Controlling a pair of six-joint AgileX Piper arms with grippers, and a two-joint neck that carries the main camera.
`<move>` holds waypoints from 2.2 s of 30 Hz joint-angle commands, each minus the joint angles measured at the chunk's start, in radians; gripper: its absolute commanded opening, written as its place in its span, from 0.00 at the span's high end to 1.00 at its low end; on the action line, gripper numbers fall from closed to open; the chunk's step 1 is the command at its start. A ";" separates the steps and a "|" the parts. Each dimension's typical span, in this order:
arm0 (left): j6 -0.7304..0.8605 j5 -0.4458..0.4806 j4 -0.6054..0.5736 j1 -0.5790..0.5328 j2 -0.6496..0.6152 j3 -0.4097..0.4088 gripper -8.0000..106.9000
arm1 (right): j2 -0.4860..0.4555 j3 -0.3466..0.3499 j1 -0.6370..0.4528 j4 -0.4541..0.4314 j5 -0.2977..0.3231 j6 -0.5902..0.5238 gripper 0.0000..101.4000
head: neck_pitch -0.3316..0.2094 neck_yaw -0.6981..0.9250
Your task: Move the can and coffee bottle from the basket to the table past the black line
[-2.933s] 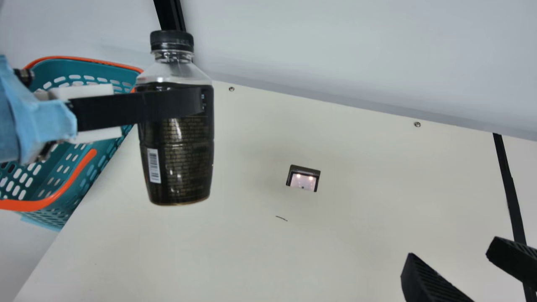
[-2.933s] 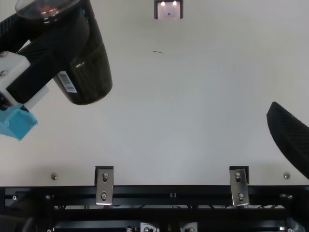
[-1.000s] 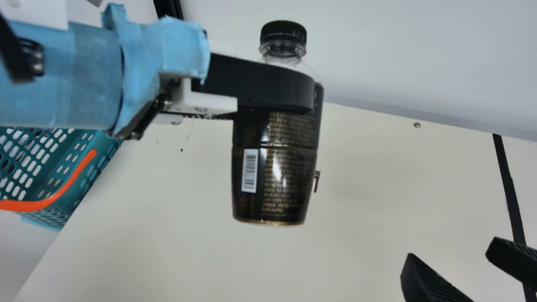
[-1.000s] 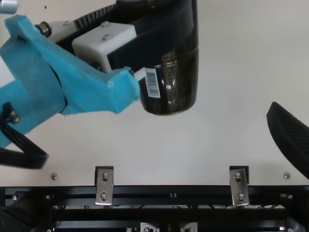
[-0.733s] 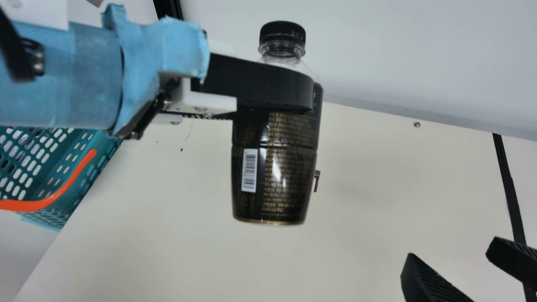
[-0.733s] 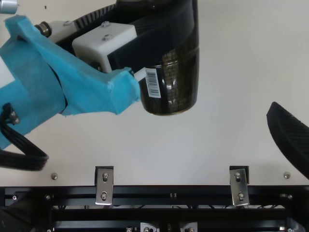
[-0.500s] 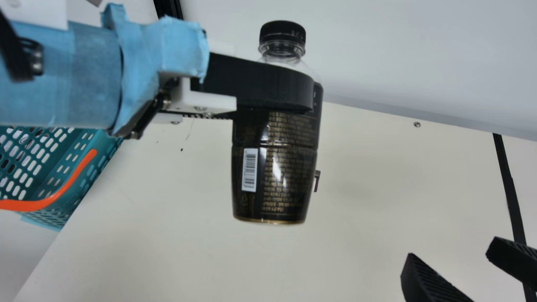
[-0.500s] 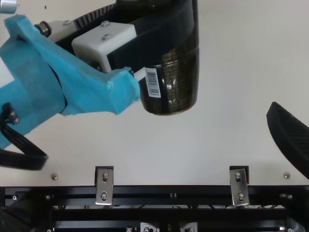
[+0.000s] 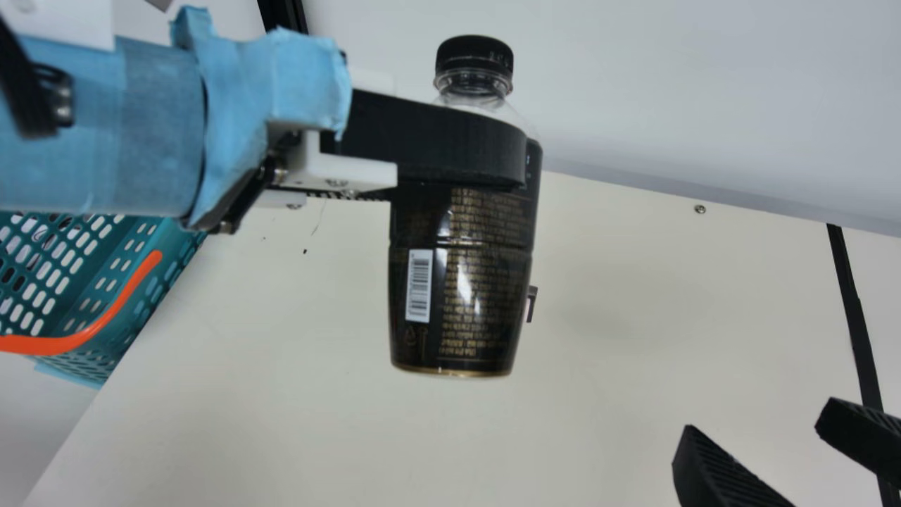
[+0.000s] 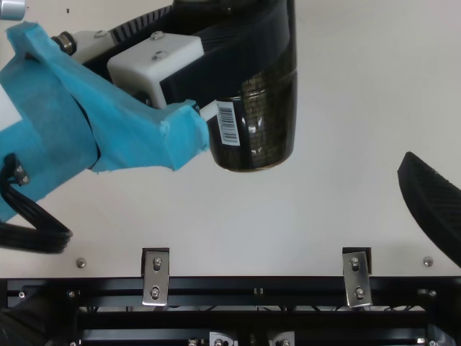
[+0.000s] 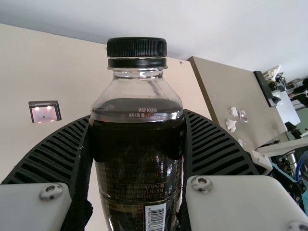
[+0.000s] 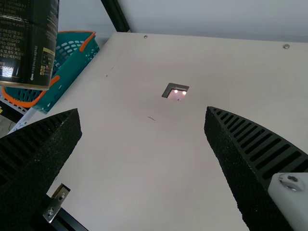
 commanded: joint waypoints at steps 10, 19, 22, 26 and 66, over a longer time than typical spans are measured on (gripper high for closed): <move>0.059 -0.032 -0.096 0.041 -0.017 0.057 0.84 | 0.000 0.000 0.000 0.000 0.000 0.000 0.00 | -0.003 -0.003; 0.291 -0.107 -0.419 0.147 -0.047 0.254 0.84 | 0.000 0.000 0.000 0.000 0.000 0.000 0.00 | -0.003 -0.003; 0.414 -0.108 -0.584 0.200 -0.047 0.339 0.84 | 0.000 0.000 0.000 0.000 0.000 0.000 0.00 | -0.003 -0.003; 0.600 -0.071 -0.820 0.291 -0.033 0.464 0.84 | 0.000 0.000 0.000 0.000 0.000 0.000 0.00 | -0.003 -0.003; 1.020 0.264 -1.283 0.585 0.150 0.764 0.84 | 0.122 0.072 0.151 0.188 -0.120 0.139 0.00 | -0.003 -0.003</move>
